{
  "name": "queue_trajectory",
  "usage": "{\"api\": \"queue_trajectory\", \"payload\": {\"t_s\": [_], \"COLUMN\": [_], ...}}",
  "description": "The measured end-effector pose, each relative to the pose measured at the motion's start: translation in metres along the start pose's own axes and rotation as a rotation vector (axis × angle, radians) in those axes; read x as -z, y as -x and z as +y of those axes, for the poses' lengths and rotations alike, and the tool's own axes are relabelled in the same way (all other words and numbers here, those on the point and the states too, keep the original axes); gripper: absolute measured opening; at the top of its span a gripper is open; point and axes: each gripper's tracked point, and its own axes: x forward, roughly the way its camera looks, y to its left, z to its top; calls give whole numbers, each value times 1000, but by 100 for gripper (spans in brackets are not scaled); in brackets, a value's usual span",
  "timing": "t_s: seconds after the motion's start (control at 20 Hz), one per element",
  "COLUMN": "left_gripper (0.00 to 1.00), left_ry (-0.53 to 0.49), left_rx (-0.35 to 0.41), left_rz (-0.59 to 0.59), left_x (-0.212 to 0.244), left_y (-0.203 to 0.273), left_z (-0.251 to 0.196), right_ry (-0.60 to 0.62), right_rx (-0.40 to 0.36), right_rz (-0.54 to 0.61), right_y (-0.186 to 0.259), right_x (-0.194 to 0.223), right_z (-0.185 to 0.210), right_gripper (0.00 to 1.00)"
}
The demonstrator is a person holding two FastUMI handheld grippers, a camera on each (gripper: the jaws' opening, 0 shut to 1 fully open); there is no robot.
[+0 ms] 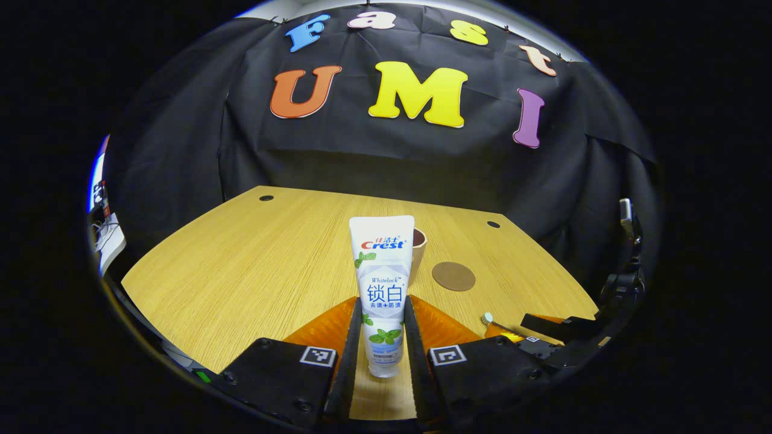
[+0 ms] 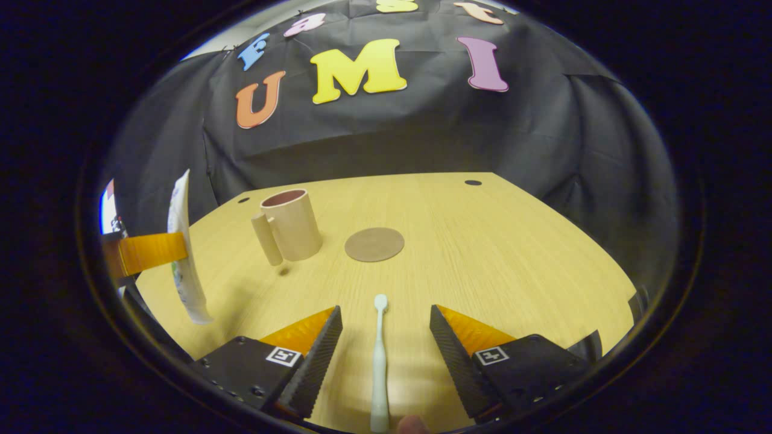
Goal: Put the toothbrush and toothpaste on the desktop into the cup, then pick up the cup and place it on the coaster on the desktop.
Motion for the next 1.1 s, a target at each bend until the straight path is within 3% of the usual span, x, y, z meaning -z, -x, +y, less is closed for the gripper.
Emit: {"api": "queue_trajectory", "payload": {"t_s": [0.2,0.35,0.4,0.45,0.5,0.55,0.7,0.75,1.1], "left_gripper": [42,42,42,42,42,42,42,42,42], "left_ry": [-10,-1,3,6,7,8,13,18,-33], "left_rx": [-6,2,-3,-1,3,1,-8,-8,-3], "left_rz": [-58,-94,-102,-108,-115,-122,-133,-144,-165], "left_x": [-24,-40,-45,-49,-53,-57,-68,-74,-96], "left_y": [6,9,8,7,6,4,0,-3,-18], "left_z": [7,10,12,13,13,14,19,19,10], "right_ry": [-17,-31,-33,-36,-36,-25,19,13,-73], "right_rx": [45,71,75,70,64,58,48,40,-37], "right_rz": [59,82,92,90,90,91,84,83,81], "right_y": [-11,-17,-19,-18,-20,-20,-19,-24,-21], "right_x": [12,13,17,14,14,14,12,11,10], "right_z": [0,-5,-8,-6,-7,-6,-4,-5,-4], "right_gripper": [76,53,50,35,32,18,18,0,0]}}
